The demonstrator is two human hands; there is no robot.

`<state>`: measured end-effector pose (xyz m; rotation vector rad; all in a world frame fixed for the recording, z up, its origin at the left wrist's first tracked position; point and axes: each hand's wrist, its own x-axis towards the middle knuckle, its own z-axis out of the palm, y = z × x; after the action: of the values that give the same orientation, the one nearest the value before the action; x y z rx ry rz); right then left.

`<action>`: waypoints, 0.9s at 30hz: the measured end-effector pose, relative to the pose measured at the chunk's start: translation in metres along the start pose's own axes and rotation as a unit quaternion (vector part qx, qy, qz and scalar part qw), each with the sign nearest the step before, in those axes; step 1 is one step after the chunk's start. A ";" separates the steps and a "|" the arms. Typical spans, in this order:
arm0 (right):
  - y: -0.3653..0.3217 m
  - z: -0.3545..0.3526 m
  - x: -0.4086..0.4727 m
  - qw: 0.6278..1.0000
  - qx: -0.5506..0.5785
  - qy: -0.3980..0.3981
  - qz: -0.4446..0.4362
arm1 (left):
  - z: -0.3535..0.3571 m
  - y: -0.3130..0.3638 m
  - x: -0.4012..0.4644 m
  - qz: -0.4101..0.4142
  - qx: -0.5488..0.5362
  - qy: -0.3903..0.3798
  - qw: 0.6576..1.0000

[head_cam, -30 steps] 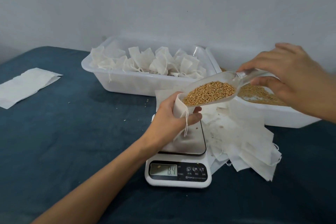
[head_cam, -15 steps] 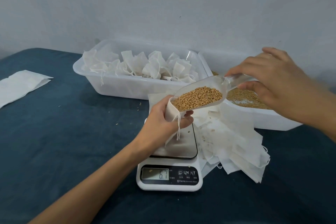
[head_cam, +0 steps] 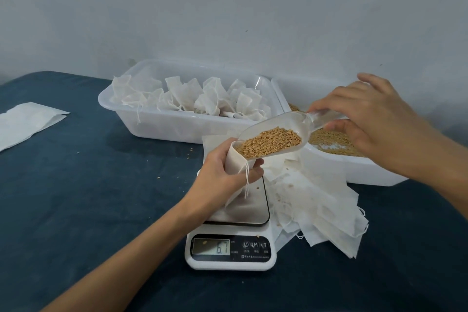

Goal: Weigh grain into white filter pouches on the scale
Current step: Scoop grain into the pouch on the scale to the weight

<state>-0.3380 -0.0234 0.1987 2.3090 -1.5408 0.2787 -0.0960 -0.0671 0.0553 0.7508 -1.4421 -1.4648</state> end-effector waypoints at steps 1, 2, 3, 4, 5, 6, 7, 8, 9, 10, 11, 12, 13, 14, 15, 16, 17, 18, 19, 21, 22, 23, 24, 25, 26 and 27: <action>0.000 0.000 0.000 1.000 -0.001 0.000 -0.001 | -0.001 -0.001 0.000 0.002 0.005 -0.001 1.000; -0.001 0.001 0.000 1.000 -0.003 0.000 -0.002 | -0.001 -0.001 0.000 0.003 0.010 -0.003 1.000; -0.001 0.001 0.000 1.000 -0.005 -0.001 -0.002 | -0.001 -0.001 0.001 0.005 0.014 -0.003 1.000; -0.001 0.001 0.000 1.000 -0.007 -0.003 -0.002 | -0.001 -0.002 0.001 0.005 0.017 -0.003 1.000; -0.001 0.001 0.000 1.000 -0.008 -0.004 -0.001 | -0.001 -0.002 0.000 0.004 0.017 -0.002 1.000; -0.001 0.001 0.000 1.000 -0.008 -0.006 0.000 | -0.002 -0.002 0.000 0.001 0.015 -0.001 1.000; -0.002 0.001 0.000 1.000 -0.008 -0.006 0.001 | -0.002 -0.002 0.001 -0.001 0.015 -0.001 1.000; -0.002 0.001 0.000 1.000 -0.008 -0.006 0.002 | -0.002 -0.002 0.001 -0.003 0.018 -0.001 1.000; -0.002 0.001 0.000 1.000 -0.007 -0.005 0.002 | -0.002 -0.002 0.001 -0.006 0.022 -0.002 1.000; -0.002 0.001 -0.001 1.000 -0.006 -0.005 0.002 | -0.002 -0.002 0.000 -0.009 0.025 -0.001 1.000; -0.002 0.001 -0.001 1.000 -0.003 -0.004 0.003 | -0.002 -0.002 0.000 -0.010 0.025 -0.001 1.000; -0.002 0.001 -0.001 1.000 0.000 -0.004 0.004 | -0.002 -0.002 0.000 -0.006 0.023 -0.003 1.000; -0.002 0.001 0.000 1.000 0.001 -0.004 0.005 | -0.002 -0.002 0.000 -0.002 0.018 -0.005 1.000; -0.002 0.002 0.000 1.000 0.001 -0.004 0.005 | -0.002 -0.002 0.000 0.001 0.012 -0.006 1.000; -0.002 0.002 0.000 1.000 0.000 -0.003 0.006 | -0.003 -0.001 0.000 0.002 0.010 -0.006 1.000; -0.001 0.002 0.000 1.000 0.000 -0.002 0.006 | -0.003 -0.001 0.000 0.005 0.013 -0.005 1.000; -0.001 0.002 0.000 1.000 -0.001 -0.001 0.007 | -0.003 -0.001 0.000 0.007 0.021 -0.004 1.000; -0.001 0.003 0.001 1.000 -0.002 0.000 0.006 | -0.003 -0.001 0.001 0.009 0.028 -0.003 1.000; 0.000 0.004 0.001 1.000 -0.004 0.002 0.006 | -0.004 -0.001 0.001 0.010 0.031 -0.002 0.999; 0.000 0.005 0.001 1.000 -0.006 0.006 0.003 | -0.004 -0.001 0.002 0.010 0.030 -0.001 1.000; 0.001 0.006 0.001 1.000 -0.007 0.007 0.002 | -0.004 -0.001 0.002 0.010 0.028 -0.002 1.000; 0.001 0.006 0.001 1.000 -0.007 0.007 0.001 | -0.004 -0.001 0.002 0.009 0.027 -0.002 1.000; 0.001 0.006 0.002 1.000 -0.007 0.007 0.001 | -0.004 -0.001 0.001 0.007 0.026 -0.001 1.000; 0.002 0.007 0.002 1.000 -0.008 0.006 0.002 | -0.004 -0.001 0.001 0.005 0.025 0.000 1.000; 0.002 0.007 0.002 1.000 -0.009 0.005 0.003 | -0.004 -0.001 0.001 0.003 0.025 0.000 1.000; 0.002 0.007 0.002 1.000 -0.009 0.005 0.003 | -0.005 -0.001 0.001 0.002 0.025 0.000 1.000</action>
<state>-0.3389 -0.0287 0.1937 2.2860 -1.5403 0.2750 -0.0925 -0.0706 0.0535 0.7796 -1.4838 -1.4298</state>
